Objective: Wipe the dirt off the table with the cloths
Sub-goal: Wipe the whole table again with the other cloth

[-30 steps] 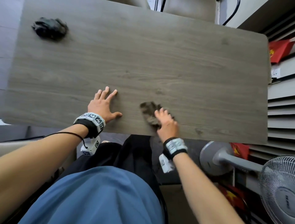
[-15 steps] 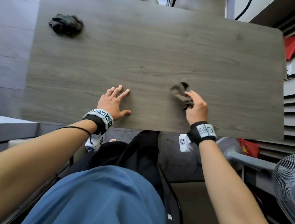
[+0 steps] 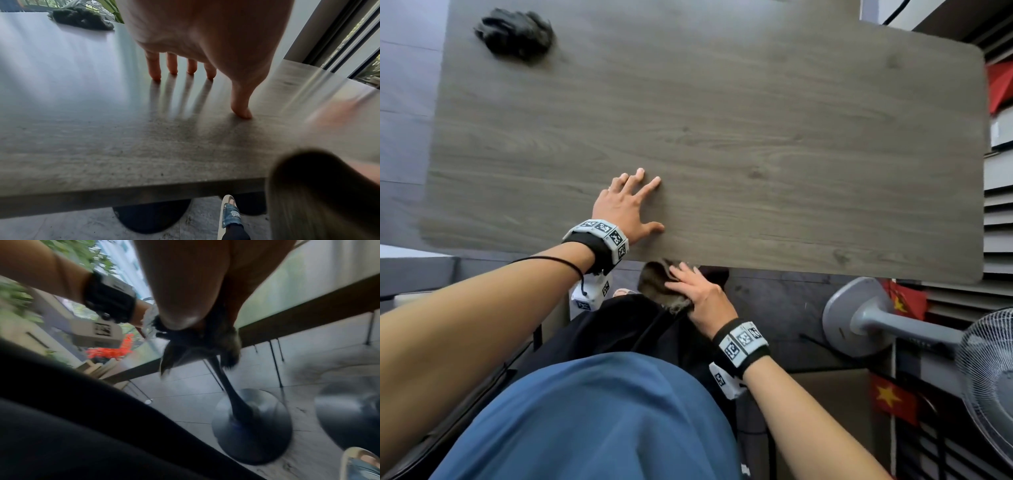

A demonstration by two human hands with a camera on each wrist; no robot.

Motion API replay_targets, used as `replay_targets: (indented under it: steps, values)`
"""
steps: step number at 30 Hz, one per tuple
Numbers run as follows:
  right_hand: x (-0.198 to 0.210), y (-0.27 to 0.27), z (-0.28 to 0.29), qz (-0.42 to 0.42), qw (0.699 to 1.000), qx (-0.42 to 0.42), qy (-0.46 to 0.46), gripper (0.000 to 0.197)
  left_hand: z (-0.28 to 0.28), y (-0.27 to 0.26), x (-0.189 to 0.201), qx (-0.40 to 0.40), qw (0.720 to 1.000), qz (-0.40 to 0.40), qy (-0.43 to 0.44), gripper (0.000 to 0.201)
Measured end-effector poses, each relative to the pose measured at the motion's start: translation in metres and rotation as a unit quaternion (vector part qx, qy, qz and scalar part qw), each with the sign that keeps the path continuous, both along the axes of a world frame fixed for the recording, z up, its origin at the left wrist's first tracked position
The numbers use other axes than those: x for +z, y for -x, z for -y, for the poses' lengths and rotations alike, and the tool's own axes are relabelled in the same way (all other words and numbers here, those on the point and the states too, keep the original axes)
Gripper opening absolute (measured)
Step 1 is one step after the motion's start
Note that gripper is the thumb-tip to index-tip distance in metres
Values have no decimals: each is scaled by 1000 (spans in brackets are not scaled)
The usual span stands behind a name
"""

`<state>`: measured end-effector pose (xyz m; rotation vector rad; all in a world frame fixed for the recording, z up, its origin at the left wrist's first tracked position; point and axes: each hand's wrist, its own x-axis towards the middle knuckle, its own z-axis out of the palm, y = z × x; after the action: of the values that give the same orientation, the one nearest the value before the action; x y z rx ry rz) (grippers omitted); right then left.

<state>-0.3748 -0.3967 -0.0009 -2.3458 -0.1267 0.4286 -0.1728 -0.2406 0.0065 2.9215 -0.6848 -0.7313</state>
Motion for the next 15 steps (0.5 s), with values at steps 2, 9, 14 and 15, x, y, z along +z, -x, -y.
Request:
replay_targets:
  steps: [2,9,14,15]
  values:
    - [8,0,16,6,999,-11,-32,72,-2,-1,1,-3,1000,-8,10,100]
    - [26,-77,146,124,938,-318,62,75,-20,7,8,49,999,5,0,95]
    - [-11,-97,137,-28,939,-290,184,78,-27,18,7,95,995,6,-19,96]
    - [-14,-95,119,-24,943,-270,193,81,-26,18,6,96,995,2,-17,96]
